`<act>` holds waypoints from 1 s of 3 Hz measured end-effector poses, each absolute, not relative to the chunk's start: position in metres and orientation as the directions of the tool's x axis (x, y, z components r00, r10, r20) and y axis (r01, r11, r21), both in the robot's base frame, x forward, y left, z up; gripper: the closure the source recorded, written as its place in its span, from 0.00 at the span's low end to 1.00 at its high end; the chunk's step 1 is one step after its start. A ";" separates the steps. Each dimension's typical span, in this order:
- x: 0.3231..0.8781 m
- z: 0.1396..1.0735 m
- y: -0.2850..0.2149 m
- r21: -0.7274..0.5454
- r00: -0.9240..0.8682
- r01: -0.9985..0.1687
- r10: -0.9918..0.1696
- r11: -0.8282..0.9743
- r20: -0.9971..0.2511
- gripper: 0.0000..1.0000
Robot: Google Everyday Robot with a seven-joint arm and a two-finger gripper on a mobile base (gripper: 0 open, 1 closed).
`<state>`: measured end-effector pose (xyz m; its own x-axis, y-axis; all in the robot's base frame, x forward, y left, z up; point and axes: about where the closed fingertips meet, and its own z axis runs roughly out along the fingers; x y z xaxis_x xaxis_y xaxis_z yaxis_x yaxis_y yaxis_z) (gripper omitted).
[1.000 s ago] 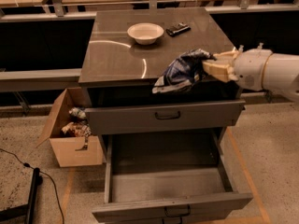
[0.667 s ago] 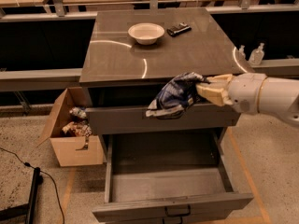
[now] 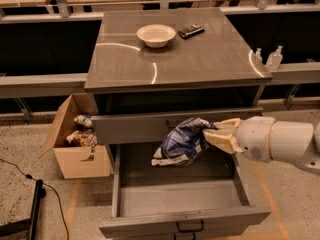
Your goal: Place blue chip bag into middle drawer
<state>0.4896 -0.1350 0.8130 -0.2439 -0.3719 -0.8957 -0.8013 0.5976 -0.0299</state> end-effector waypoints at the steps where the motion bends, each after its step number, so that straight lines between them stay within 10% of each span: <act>1: 0.486 0.759 -0.135 -0.022 -0.299 -0.789 -0.415 0.614 -0.859 1.00; 3: 0.524 0.655 -0.144 0.024 -0.418 -0.752 -0.447 0.659 -0.791 1.00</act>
Offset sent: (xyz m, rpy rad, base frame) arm 0.0365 -0.0150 -0.1829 -0.1390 0.1895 -0.1101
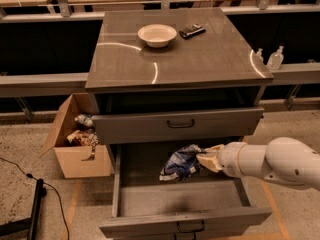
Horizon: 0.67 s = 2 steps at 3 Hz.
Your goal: Place blue chip bag into middle drawer
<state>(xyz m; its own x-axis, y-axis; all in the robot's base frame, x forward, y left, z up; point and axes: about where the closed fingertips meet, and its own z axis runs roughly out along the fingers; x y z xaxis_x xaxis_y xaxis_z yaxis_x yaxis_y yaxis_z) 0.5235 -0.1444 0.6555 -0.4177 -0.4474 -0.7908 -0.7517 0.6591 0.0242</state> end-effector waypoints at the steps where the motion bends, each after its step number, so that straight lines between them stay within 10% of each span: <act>1: 0.526 0.614 -0.151 0.064 -0.486 -0.739 -0.465 0.670 -0.740 1.00; 2: 0.523 0.580 -0.158 0.086 -0.534 -0.723 -0.475 0.686 -0.700 1.00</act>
Offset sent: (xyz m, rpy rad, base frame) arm -0.0055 -0.0258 -0.1160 -0.0919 0.1990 -0.0623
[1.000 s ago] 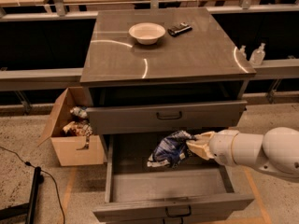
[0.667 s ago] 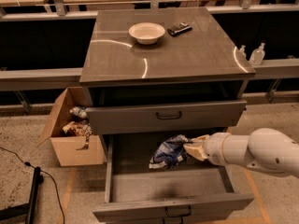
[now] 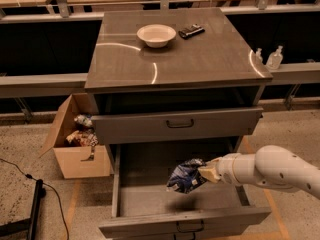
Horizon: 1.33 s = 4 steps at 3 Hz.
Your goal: Place blue chip bag into middle drawer
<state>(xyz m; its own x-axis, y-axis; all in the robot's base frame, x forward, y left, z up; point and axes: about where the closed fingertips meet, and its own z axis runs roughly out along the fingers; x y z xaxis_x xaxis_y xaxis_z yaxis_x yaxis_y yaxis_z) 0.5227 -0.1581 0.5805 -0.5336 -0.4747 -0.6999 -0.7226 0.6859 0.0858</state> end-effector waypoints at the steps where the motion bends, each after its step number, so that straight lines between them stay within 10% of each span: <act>1: 0.532 0.548 -0.156 0.074 -0.569 -0.692 -0.480 0.718 -0.668 0.82; 4: 0.558 0.488 -0.135 0.065 -0.610 -0.607 -0.412 0.792 -0.676 0.13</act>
Offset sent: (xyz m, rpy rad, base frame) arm 0.0400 0.0101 -0.0914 -0.0750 -0.0012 -0.1420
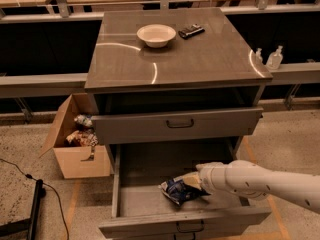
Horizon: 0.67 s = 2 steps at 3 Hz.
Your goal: Place blue chip bag into middle drawer
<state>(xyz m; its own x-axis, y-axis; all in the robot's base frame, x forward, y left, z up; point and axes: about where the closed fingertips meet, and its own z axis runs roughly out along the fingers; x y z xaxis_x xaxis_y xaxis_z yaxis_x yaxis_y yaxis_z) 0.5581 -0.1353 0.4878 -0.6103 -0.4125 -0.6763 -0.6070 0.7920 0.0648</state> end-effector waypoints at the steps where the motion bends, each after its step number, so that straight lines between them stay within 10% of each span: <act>1: 0.562 0.499 -0.136 0.050 -0.591 -0.578 -0.375 0.815 -0.714 0.00; 2: 0.559 0.531 -0.158 0.000 -0.559 -0.519 -0.339 0.855 -0.757 0.15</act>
Offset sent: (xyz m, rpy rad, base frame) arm -0.0041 -0.0730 0.1092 -0.0211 -0.2793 -0.2376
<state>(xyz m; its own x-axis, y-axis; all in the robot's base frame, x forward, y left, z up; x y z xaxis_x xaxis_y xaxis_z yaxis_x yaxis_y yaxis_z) 0.5592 -0.1583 0.5314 -0.5585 -0.3387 -0.7572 -0.5189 0.8548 0.0004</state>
